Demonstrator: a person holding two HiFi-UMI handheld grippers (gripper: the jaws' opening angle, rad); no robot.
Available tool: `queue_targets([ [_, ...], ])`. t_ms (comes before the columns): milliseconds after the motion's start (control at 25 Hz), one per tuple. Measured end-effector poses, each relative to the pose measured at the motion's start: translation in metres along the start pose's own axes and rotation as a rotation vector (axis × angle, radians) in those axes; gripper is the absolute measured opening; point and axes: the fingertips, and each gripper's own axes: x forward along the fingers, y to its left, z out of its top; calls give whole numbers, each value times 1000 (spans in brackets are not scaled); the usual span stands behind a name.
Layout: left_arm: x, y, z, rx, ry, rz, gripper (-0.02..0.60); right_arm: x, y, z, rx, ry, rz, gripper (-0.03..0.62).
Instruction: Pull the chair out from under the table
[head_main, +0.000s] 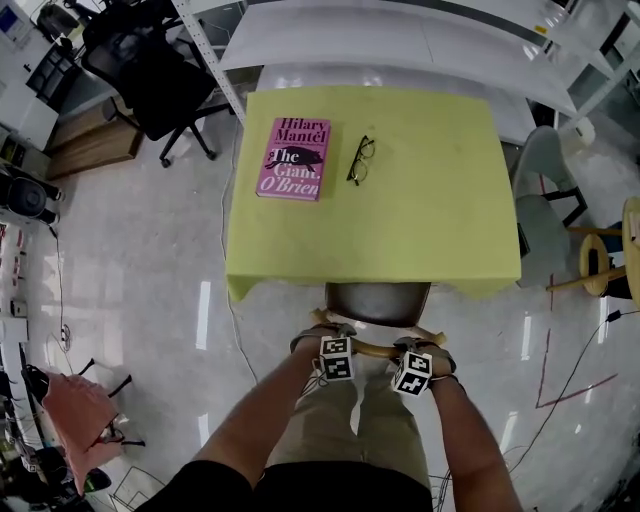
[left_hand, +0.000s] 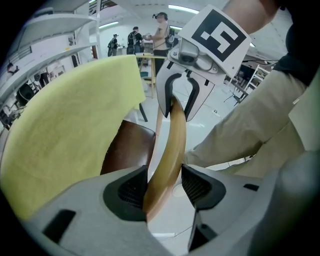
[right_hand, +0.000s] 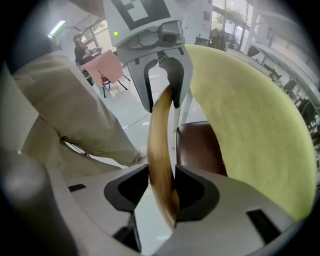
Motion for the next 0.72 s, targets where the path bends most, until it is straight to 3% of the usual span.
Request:
queue_targets([
  [360, 3, -24, 8, -92, 0, -4, 202, -6, 6, -11, -96, 15, 3, 161],
  [720, 24, -70, 27, -227, -7, 49, 198, -10, 29, -42, -250, 19, 40, 163],
])
